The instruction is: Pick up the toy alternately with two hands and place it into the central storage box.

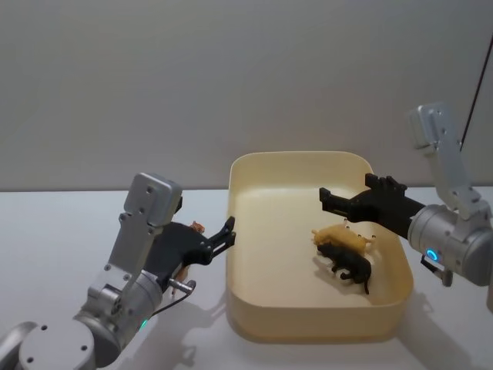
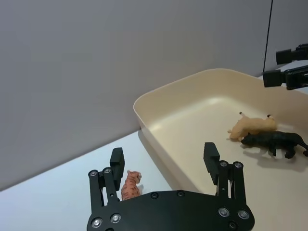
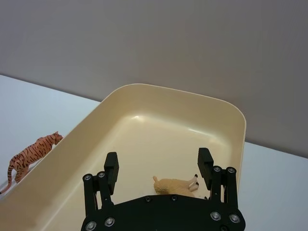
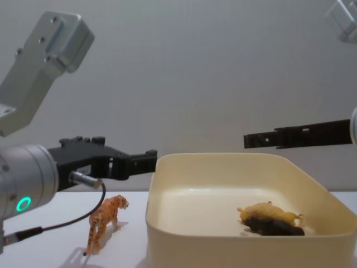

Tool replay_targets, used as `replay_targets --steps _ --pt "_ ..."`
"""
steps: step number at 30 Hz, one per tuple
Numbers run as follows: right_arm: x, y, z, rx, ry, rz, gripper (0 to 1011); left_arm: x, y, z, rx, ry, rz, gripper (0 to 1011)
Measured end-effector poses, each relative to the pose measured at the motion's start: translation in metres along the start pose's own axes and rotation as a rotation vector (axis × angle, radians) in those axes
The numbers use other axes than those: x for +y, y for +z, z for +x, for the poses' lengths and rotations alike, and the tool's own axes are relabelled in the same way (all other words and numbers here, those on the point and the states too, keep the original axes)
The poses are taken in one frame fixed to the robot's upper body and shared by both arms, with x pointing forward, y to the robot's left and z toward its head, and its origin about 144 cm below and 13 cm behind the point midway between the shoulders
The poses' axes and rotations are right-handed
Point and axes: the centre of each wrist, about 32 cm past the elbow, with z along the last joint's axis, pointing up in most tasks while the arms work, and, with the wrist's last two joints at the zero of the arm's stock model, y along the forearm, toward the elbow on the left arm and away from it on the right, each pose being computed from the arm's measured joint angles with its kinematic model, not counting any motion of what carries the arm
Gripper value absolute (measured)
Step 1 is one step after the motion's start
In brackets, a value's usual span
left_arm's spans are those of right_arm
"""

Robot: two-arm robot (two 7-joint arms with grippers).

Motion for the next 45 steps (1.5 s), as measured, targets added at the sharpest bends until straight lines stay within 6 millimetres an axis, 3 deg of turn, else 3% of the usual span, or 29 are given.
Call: replay_targets --steps 12,41,45 --pt "0.001 0.0 0.0 -0.001 0.002 -0.002 1001 -0.005 -0.002 0.012 0.067 -0.009 0.12 1001" --pt "0.001 0.0 -0.001 -0.001 0.002 -0.001 1001 -0.041 -0.016 0.034 0.171 0.028 0.345 1001" --pt "0.001 0.0 -0.001 -0.001 0.002 -0.001 1001 -0.044 -0.017 0.035 0.177 0.033 0.354 961"
